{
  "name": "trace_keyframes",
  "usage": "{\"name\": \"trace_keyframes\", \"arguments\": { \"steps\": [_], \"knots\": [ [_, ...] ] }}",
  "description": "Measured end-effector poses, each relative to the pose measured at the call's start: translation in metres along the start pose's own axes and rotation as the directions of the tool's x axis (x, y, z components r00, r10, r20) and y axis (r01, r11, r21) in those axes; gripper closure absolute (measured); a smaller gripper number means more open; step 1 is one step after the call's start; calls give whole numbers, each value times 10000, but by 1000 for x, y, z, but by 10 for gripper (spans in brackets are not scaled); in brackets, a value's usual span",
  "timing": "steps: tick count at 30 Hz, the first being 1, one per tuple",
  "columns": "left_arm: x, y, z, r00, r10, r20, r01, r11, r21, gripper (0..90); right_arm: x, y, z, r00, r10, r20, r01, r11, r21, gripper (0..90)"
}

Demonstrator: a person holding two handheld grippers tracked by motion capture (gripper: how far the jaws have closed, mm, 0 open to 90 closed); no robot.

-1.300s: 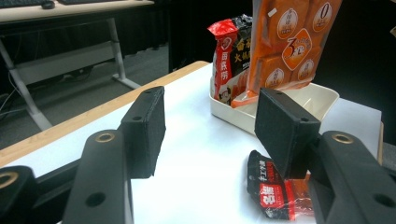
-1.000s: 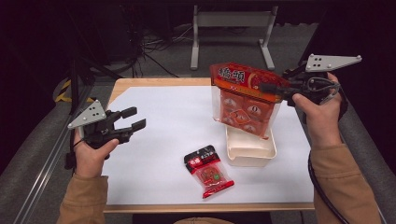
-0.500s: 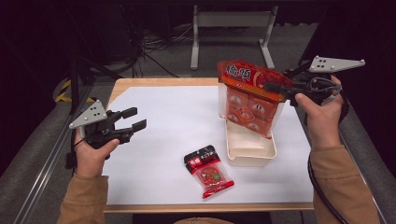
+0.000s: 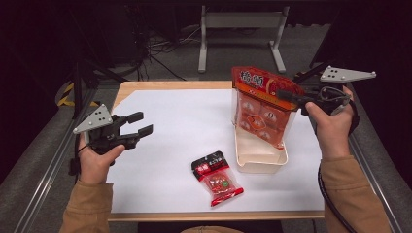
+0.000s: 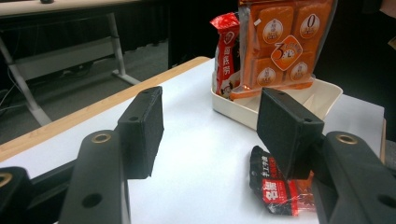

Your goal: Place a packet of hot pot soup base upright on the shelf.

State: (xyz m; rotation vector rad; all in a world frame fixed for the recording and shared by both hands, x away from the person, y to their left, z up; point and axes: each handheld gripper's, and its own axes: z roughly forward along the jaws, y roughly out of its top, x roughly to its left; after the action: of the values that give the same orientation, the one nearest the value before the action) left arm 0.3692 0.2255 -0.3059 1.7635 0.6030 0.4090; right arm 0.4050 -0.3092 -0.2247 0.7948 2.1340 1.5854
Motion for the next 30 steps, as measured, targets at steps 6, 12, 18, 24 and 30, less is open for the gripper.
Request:
{"name": "trace_keyframes", "arguments": {
  "steps": [6,12,18,24,30],
  "knots": [
    [0,0,1,10000,-10,40,10,10000,28,422,-1,-7,0,9998,97,165,-98,9999,89,897],
    [0,-1,2,10000,0,26,0,10000,87,413,-3,-16,4,9992,82,381,-95,9993,356,896],
    [0,-2,3,10000,-44,58,43,9999,114,407,-6,-25,5,9990,164,406,-176,9994,287,896],
    [0,-2,4,10000,-63,65,62,9999,117,404,-7,-34,7,9989,281,363,-289,9993,231,896],
    [1,-3,6,9999,-102,-58,103,9997,237,395,-9,-42,6,9989,405,221,-406,9992,26,895]
  ]
}}
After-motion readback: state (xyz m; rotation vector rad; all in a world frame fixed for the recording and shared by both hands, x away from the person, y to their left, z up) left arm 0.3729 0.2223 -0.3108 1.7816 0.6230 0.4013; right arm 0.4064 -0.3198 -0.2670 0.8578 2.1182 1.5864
